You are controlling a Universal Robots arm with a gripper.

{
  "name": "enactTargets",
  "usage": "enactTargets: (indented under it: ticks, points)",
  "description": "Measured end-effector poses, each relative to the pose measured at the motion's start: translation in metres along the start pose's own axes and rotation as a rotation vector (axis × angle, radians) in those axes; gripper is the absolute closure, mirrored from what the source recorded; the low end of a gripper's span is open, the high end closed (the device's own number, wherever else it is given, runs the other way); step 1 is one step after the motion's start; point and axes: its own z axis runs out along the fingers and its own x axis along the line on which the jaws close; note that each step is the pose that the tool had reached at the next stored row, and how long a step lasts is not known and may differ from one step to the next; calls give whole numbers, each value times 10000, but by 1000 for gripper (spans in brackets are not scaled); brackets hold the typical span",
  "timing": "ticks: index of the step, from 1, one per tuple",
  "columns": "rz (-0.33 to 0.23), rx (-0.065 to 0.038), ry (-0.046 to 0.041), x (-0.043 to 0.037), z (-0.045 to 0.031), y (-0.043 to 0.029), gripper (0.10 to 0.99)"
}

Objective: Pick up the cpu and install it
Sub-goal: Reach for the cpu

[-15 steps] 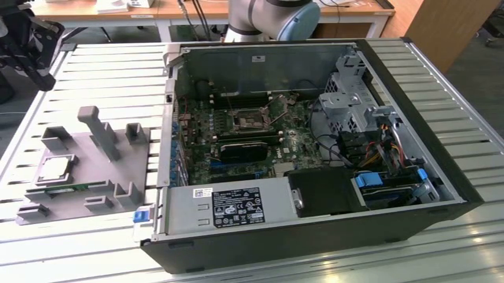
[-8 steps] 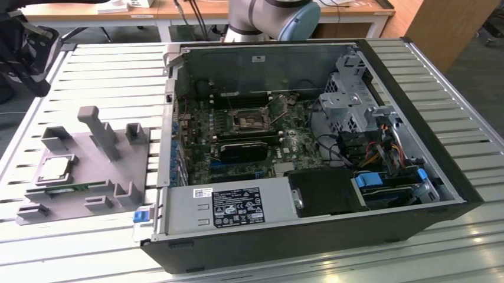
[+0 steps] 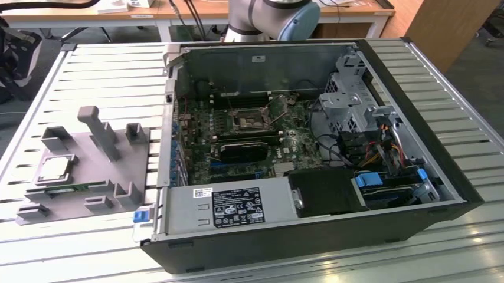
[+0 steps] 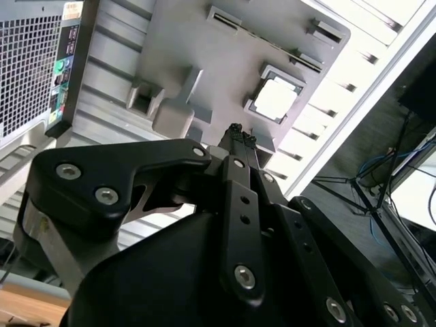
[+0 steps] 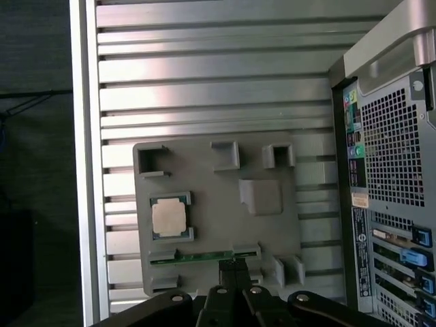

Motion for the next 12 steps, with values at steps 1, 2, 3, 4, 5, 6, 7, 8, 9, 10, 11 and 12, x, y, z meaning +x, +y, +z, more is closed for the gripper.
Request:
enactTargets:
  ticks: [1, 2, 3, 4, 5, 6, 7, 8, 9, 10, 11, 12]
  points:
    - [4, 1, 11, 18, 2, -2, 980]
    - [8, 2, 25, 35, 3, -3, 980]
    - [12, 3, 39, 53, 6, -4, 980]
    - [16, 5, 56, 70, 7, -6, 980]
    - [20, 6, 71, 87, 10, -7, 980]
    - [25, 7, 86, 105, 12, -9, 980]
    - [29, 9, 103, 121, 14, -10, 980]
    - [34, 11, 125, 135, 16, -11, 980]
    - [37, 13, 148, 149, 19, -12, 980]
    - [40, 14, 167, 164, 21, -14, 980]
    - [42, 15, 179, 180, 24, -15, 980]
    - [45, 16, 187, 200, 27, -17, 980]
